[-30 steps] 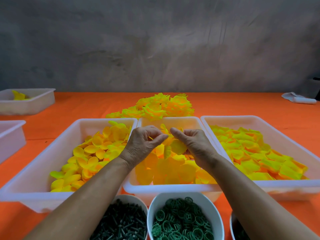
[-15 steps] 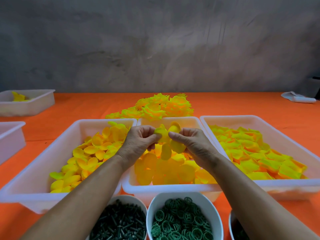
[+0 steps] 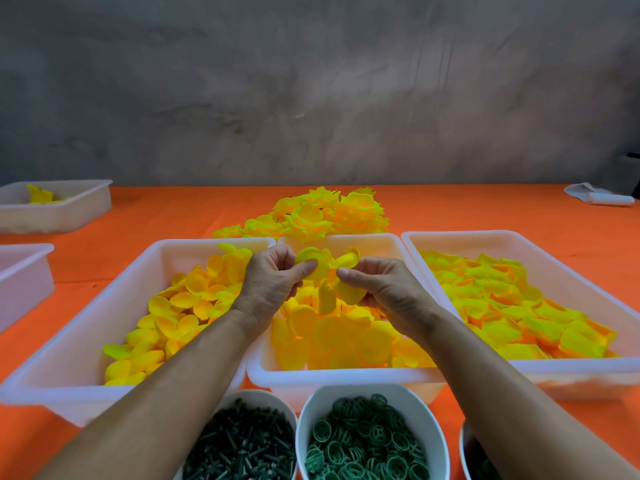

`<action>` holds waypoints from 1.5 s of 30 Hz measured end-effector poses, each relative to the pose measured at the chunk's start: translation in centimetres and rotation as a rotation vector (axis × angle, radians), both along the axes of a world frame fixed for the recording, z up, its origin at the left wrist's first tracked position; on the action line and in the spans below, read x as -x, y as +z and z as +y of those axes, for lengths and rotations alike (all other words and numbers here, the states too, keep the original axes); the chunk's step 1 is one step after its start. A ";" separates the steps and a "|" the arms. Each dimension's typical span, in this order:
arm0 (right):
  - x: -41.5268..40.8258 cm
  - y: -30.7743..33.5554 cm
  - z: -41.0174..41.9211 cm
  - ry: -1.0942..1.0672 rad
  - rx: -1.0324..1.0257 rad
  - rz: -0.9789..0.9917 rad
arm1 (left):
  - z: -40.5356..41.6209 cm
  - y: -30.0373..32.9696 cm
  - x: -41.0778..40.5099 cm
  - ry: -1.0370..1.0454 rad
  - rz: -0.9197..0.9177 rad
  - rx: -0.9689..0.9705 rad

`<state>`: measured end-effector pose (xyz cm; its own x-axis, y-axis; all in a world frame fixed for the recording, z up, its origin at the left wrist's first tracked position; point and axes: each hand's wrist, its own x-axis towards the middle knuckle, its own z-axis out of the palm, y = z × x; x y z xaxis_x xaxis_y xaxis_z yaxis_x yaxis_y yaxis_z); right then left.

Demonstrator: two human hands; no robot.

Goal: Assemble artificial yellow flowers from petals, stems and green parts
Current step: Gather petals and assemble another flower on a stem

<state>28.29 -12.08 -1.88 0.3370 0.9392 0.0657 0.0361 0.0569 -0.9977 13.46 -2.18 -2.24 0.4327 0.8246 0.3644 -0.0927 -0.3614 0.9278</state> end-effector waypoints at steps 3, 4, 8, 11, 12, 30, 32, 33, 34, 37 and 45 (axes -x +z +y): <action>0.0 -0.1 0.1 0.009 0.013 -0.023 | 0.1 0.0 0.1 0.018 -0.016 -0.003; 0.0 -0.1 0.2 0.000 0.021 -0.033 | 0.0 0.0 0.1 0.002 -0.007 -0.012; 0.1 -0.2 0.2 -0.031 0.031 -0.088 | -0.5 0.2 -0.1 -0.090 0.061 -0.099; 0.2 -0.3 0.1 -0.032 0.006 -0.152 | -0.9 0.4 -0.1 -0.181 0.120 -0.153; 0.3 -0.2 0.0 -0.026 -0.006 -0.176 | -1.0 0.5 -0.1 -0.197 0.154 -0.169; 0.2 -0.3 0.1 -0.059 -0.042 -0.105 | -0.4 0.4 0.1 -0.059 0.109 0.008; 0.3 -0.2 0.1 -0.096 -0.042 -0.098 | -0.4 0.3 0.1 -0.082 0.095 0.036; 0.3 -0.1 0.1 -0.118 -0.047 -0.096 | -0.4 0.3 0.2 -0.087 0.092 0.043; 0.4 0.0 0.1 -0.136 -0.056 -0.090 | -0.3 0.3 0.2 -0.093 0.090 0.049; 0.4 0.1 0.1 -0.180 -0.067 -0.053 | -0.3 0.3 0.3 -0.118 0.086 0.058; 0.2 0.2 0.1 -0.265 -0.040 -0.069 | -0.6 0.3 0.1 -0.109 0.145 -0.081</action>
